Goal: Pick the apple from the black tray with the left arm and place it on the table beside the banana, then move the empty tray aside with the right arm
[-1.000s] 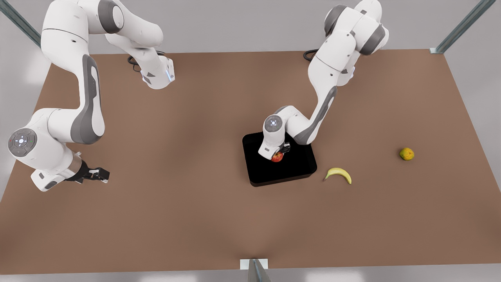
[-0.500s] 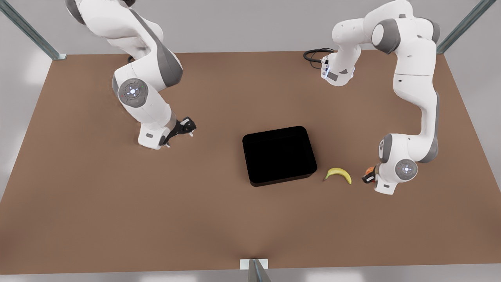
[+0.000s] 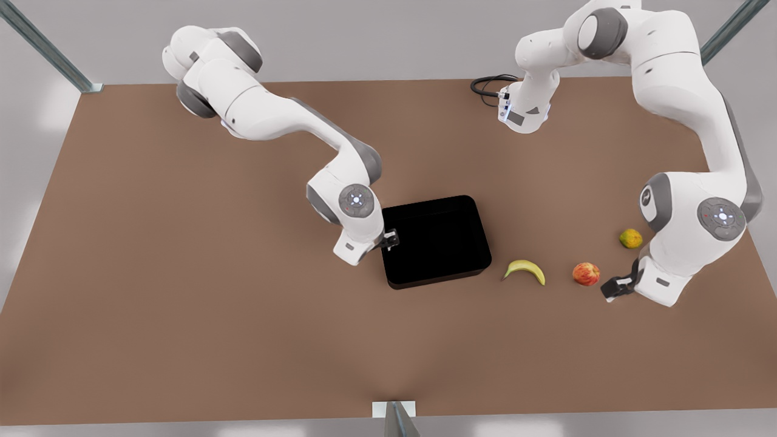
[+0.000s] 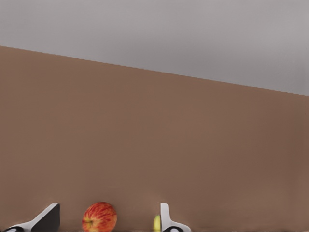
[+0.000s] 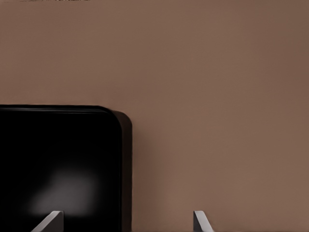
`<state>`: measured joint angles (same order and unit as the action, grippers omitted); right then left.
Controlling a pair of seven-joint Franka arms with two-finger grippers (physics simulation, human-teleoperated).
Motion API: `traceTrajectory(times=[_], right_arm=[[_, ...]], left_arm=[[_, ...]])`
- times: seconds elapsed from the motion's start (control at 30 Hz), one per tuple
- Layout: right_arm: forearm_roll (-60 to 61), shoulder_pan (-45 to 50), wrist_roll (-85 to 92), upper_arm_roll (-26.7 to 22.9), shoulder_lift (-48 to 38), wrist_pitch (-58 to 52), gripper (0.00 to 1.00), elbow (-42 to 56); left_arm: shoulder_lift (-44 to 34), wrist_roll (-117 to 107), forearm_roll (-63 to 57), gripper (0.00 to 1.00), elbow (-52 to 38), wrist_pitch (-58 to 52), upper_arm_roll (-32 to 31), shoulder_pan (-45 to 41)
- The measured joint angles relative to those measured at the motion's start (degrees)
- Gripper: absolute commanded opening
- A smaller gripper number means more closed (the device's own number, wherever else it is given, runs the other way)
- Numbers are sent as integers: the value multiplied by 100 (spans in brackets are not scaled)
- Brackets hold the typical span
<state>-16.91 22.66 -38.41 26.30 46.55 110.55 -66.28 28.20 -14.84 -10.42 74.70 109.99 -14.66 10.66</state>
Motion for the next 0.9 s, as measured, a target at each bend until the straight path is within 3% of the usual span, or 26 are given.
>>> traceTrajectory(times=[0.17, 0.23, 0.3, 0.77, 0.83, 0.9], right_arm=[[-126, 261, -810, 0, 299, 342, 100, -30], [-220, 299, -1076, 4, 398, 420, 100, -53], [-334, 307, -1309, 5, 478, 476, 100, -61], [-1043, 232, -2201, 112, 626, 875, 100, -850], [-1055, 187, -2245, 124, 643, 1058, 100, -1049], [-1066, 147, -2273, 127, 702, 1209, 100, -1113]], left_arm=[[-193, 277, 266, 100, -149, -595, -15, 422], [-1253, 372, 580, 100, 1252, -565, -31, 936], [-1525, 456, 764, 100, 1583, -508, -33, 1082], [-1146, 836, 651, 100, 1072, -405, -50, 677], [-962, 867, 658, 100, 849, -401, 918, -364], [-923, 897, 747, 100, 820, -399, 1265, -925]])
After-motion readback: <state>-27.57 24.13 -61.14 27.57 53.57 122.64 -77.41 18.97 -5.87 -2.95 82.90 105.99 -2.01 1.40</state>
